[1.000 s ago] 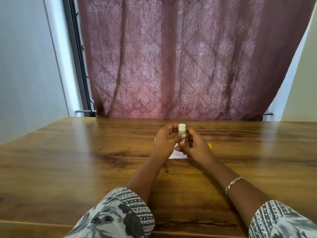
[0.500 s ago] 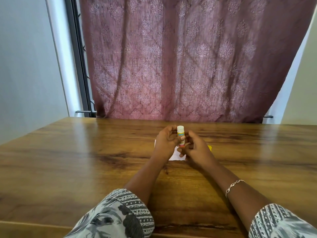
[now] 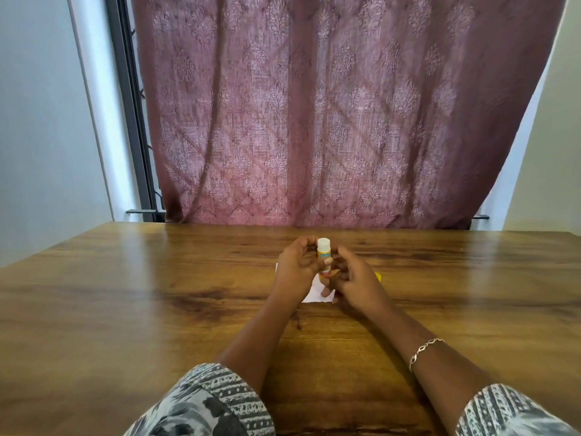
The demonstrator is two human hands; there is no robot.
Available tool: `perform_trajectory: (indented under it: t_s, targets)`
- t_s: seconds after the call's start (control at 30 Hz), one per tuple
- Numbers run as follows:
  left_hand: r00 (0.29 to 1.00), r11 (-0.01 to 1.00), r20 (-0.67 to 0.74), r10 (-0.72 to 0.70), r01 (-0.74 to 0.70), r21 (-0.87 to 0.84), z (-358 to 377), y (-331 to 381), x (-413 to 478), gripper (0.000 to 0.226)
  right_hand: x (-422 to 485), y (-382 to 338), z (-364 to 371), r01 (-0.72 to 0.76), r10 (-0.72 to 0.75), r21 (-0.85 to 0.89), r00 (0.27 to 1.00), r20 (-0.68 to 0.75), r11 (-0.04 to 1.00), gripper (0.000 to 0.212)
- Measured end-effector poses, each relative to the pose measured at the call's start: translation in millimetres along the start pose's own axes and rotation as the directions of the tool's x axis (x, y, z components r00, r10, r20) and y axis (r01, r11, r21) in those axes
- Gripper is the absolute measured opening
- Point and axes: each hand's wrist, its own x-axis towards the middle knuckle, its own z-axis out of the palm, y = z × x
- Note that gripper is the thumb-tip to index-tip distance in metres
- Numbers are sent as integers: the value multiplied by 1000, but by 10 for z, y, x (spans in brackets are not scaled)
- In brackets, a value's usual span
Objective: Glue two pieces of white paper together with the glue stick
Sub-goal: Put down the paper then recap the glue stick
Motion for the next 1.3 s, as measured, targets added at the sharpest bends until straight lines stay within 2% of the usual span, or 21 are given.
perform_trajectory:
  t_s: [0.13, 0.37, 0.47, 0.6, 0.7, 0.87, 0.97, 1.2, 1.3]
  targets:
    - [1000, 1000, 0, 13, -13, 25, 2, 19, -5, 37, 19, 28, -8, -24, 25, 90, 1000, -9, 996, 39]
    - [999, 999, -18, 36, -36, 25, 10, 33, -28, 30, 18, 30, 5, 54, -55, -50, 998, -25, 997, 40]
    - [999, 999, -14, 34, -34, -5, 2, 33, -21, 33, 14, 42, -11, 61, -61, -12, 998, -1, 998, 32]
    - [1000, 1000, -2, 24, -25, -9, 11, 58, -19, 28, 16, 21, -19, 28, -29, 32, 1000, 6, 999, 36]
    - [1000, 999, 14, 28, -27, -30, 9, 101, -20, 26, 13, 24, -16, 20, -19, 30, 1000, -12, 999, 34]
    - [1000, 998, 1, 29, -29, -50, 37, 85, -35, 34, 6, 25, -11, 57, -57, -5, 998, -38, 998, 42]
    - [1000, 999, 22, 22, -21, -46, 47, 71, -46, 34, 5, 30, -11, 56, -58, -40, 997, -42, 998, 35]
    - [999, 998, 28, 41, -39, -51, 22, 81, -41, 33, 14, 6, -21, -3, 5, 65, 999, -32, 998, 30]
    - [999, 996, 24, 35, -33, -79, 28, 66, -36, 35, 2, -23, -10, 42, -42, -9, 996, -81, 999, 31]
